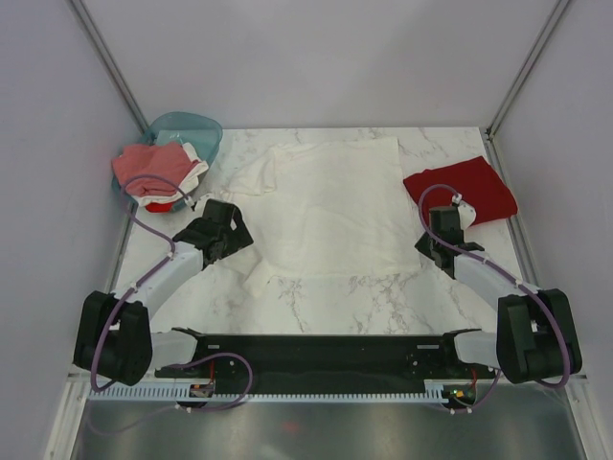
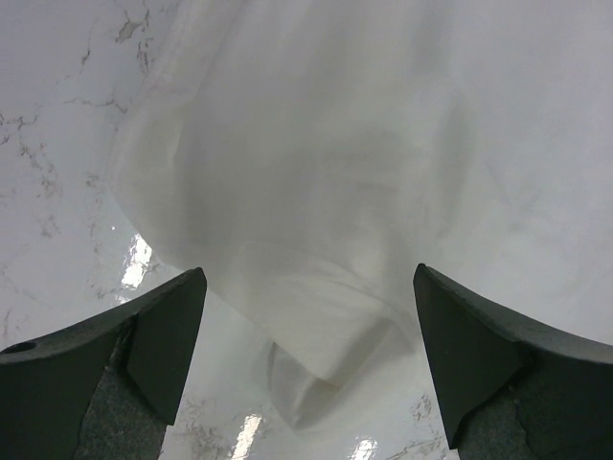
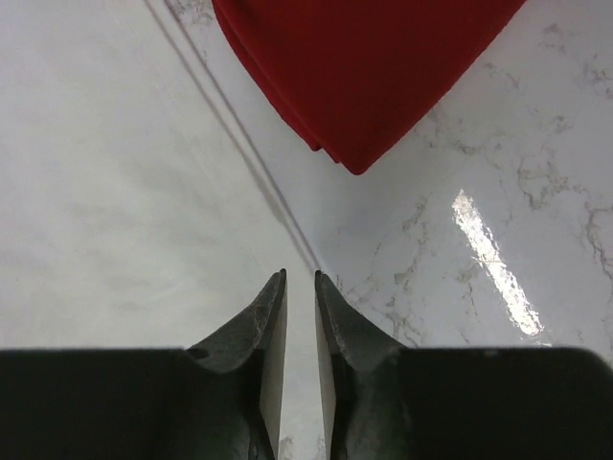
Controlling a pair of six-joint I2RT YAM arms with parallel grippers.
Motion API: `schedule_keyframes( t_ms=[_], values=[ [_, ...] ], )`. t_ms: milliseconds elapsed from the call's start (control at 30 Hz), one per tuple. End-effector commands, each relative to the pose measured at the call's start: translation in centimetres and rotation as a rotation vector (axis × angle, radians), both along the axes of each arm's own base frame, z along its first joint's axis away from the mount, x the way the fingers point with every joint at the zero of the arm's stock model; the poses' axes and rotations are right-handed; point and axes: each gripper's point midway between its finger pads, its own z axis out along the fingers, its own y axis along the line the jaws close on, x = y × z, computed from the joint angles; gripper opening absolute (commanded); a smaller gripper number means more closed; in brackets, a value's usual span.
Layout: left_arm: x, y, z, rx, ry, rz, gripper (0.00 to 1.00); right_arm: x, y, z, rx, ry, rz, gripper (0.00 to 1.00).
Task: Fold and stack the t-shirts
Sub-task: Flatten the tshirt out
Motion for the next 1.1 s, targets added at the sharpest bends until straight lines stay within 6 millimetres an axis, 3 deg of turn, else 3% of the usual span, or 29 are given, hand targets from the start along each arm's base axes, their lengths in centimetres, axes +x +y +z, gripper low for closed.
schedule_keyframes(
  t_ms=[0,67,300,333,500,667,833,1067],
  values=[
    [0.0,0.4,0.0,0.003,-0.005,0.047,0.96,0.0,-0.6,0.6,-0.014,-0.022,-0.020,0.26],
    [0.0,0.3,0.4,-0.005,-0.020,0.038,0.96,0.0,-0.7,0.7,-0.017,-0.027,-0.023,0.38],
    [-0.6,0.3,1.9,-0.041,-0.098,0.035,1.00,-0.5,-0.7,1.8,-0.017,-0.070,-0.018,0.59],
    [-0.9,0.4,1.7,-0.047,-0.101,0.038,1.00,-0.6,-0.8,1.8,-0.012,-0.077,-0.022,0.69],
    [-0.9,0.2,3.2,-0.079,-0.191,0.021,0.99,-0.9,-0.3,1.9,0.012,-0.112,-0.007,0.98],
    [-1.1,0.3,3.2,-0.075,-0.200,0.020,1.00,-1.1,-0.4,2.0,0.015,-0.113,-0.007,0.98],
    [-1.0,0.4,2.8,-0.067,-0.184,0.029,1.00,-1.8,-0.5,1.3,0.029,-0.098,-0.040,0.87],
    [-0.9,0.4,3.0,-0.072,-0.189,0.032,1.00,-3.0,0.1,0.0,0.054,-0.026,-0.016,0.82]
  ],
)
